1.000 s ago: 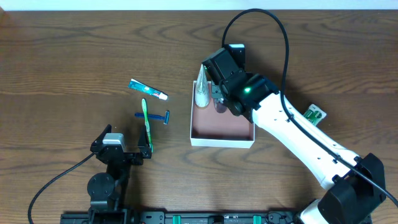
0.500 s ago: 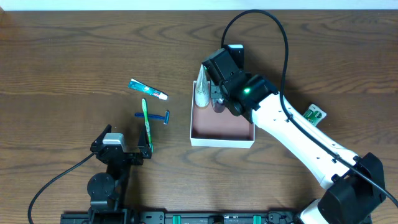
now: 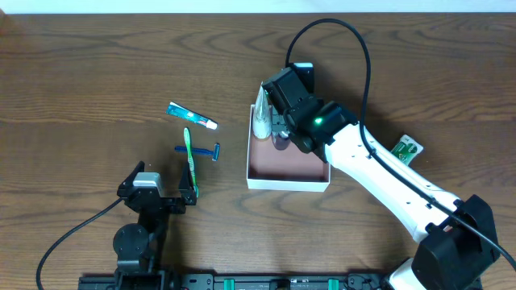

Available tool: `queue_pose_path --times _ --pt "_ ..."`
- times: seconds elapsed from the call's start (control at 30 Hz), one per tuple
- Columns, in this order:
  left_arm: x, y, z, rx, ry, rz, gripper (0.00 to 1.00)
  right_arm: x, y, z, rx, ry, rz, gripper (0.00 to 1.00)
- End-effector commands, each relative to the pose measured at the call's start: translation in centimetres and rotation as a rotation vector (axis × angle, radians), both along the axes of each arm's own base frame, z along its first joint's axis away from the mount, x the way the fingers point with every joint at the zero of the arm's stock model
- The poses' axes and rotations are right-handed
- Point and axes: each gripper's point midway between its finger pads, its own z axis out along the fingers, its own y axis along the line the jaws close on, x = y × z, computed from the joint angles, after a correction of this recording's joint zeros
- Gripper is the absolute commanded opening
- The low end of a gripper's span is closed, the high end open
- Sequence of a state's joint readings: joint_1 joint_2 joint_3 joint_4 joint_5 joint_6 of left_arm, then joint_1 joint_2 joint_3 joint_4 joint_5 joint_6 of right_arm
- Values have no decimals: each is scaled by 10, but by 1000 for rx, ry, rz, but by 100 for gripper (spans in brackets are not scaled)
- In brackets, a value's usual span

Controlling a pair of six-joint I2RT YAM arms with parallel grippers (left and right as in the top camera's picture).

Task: Pack container
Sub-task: 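Lower the bottle into the box and open the right gripper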

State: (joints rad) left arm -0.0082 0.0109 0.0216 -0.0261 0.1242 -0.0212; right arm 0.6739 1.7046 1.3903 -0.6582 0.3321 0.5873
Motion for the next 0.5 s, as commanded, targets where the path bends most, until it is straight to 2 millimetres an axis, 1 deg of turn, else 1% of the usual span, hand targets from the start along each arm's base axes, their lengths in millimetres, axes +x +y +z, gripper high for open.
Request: queue_pose_path --times 0.0,0.37,0.47 --pt "-1 -2 -16 12 45 -13 98 3 4 6 3 -26 9 5" --pt "-1 -2 -16 12 45 -13 98 3 5 5 5 -25 11 6" --pt "-1 -2 -16 12 45 -13 98 3 5 6 2 -25 15 10"
